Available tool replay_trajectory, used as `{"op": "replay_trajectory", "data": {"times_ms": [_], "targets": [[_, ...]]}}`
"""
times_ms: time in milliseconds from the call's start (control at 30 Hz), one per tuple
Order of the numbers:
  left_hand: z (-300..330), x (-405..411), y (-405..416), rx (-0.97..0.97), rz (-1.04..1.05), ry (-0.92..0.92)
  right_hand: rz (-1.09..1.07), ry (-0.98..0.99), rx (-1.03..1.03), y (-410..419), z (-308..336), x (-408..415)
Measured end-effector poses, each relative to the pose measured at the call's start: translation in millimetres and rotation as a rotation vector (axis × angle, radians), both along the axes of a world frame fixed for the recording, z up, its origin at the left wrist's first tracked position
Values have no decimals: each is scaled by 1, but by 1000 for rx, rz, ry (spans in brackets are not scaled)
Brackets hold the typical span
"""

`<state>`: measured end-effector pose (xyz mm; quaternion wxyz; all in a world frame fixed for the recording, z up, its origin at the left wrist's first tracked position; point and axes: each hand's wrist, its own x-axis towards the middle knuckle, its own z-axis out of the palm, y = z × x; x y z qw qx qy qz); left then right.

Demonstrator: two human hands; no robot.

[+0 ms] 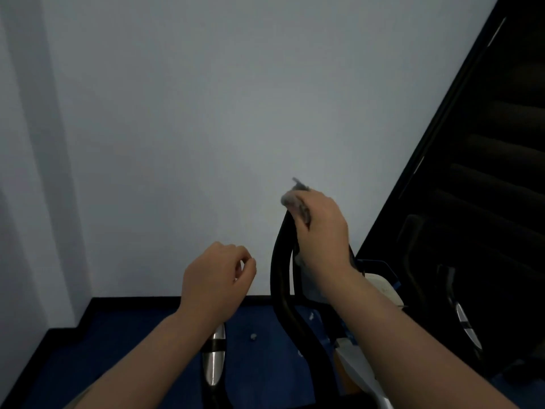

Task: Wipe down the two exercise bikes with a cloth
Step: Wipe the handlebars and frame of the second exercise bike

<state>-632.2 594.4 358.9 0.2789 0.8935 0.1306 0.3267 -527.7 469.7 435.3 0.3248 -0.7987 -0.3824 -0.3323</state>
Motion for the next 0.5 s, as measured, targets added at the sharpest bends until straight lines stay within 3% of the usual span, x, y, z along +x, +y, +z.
{"op": "replay_trajectory", "data": {"times_ms": [100, 267, 400, 500], "targets": [[-1, -1, 2, -6, -25, -3, -43, -253, -201, -8, -9, 0], [-1, -2, 3, 10, -33, -10, 185, -514, -619, -27, 8, 16], [-3, -2, 2, 11, -37, -16, 58, -402, -418, -18, -17, 7], [-2, -3, 4, 18, -46, -6, 91, -190, -477, -19, -52, -6]]}}
